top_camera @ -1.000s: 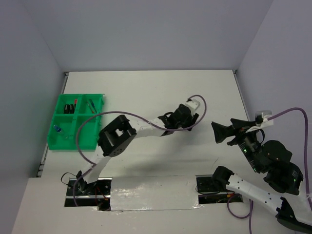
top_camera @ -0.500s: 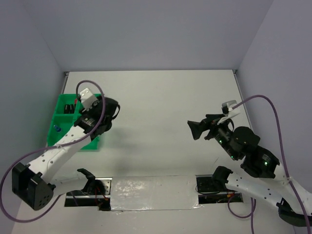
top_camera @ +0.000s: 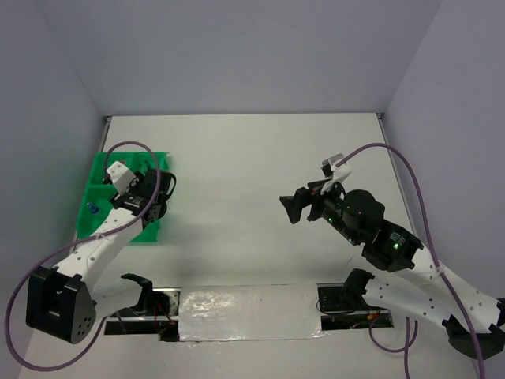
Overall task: Sort the stationery into containers
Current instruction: Place the stationery in the storage box.
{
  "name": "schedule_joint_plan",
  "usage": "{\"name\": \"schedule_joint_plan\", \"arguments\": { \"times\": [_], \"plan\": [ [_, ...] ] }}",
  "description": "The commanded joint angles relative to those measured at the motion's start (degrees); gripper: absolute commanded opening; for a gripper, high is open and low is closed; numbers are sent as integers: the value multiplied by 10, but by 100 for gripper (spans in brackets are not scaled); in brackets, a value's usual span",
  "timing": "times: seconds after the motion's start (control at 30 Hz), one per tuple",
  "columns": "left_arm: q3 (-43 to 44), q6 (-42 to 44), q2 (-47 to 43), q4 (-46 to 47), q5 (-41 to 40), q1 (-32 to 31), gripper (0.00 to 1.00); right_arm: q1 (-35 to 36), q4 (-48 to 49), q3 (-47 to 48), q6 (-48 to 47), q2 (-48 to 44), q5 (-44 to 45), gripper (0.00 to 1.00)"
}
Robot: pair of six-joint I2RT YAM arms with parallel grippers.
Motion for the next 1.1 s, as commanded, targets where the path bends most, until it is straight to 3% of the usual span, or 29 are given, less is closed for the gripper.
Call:
{"name": "schedule_joint_plan", "arguments": {
  "times": [0.0,0.37,0.77,0.87,1.07],
  "plan": [
    [-10,11,11,76,-23,17,16,-8,42,-1,-13,0,-17,100],
    [-55,70,62,193,14,69,46,-15,49,-3,-14,14,-36,100],
    [-67,59,83,202,12,72,94,-17,55,1,-16,27,-51,100],
    [-65,70,74,206,13,73,99,-18,54,3,-17,26,-52,100],
    [-24,117,46,179,71,68,99,-19,46,17,-16,11,-49,100]
  ]
}}
